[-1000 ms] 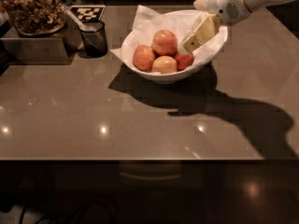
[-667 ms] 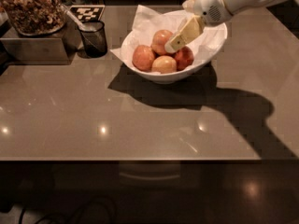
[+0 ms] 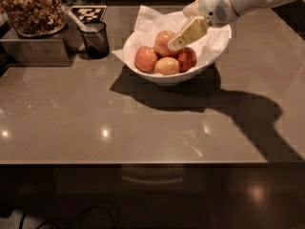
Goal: Pick apple from white bowl
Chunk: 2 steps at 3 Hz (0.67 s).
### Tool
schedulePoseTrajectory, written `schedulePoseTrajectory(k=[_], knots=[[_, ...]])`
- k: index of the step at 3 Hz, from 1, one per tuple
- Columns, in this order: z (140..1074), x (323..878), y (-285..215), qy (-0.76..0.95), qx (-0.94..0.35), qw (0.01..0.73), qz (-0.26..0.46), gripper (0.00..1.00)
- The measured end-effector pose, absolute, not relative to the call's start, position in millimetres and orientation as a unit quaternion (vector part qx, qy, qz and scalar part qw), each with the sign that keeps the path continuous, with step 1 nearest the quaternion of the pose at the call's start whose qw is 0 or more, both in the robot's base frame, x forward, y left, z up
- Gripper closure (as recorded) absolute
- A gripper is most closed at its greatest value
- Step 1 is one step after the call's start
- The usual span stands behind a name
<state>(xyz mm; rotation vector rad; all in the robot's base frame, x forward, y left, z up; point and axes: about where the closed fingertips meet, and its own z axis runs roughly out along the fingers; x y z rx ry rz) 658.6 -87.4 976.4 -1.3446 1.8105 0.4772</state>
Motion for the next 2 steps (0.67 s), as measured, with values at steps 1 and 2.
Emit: schedulePoseTrajectory(k=[1,2], knots=[[971,664,-82,0.718,-0.534,0.402,0.194,0.43],[965,677,-72,0.709,-0.544,0.4,0.203,0.39]])
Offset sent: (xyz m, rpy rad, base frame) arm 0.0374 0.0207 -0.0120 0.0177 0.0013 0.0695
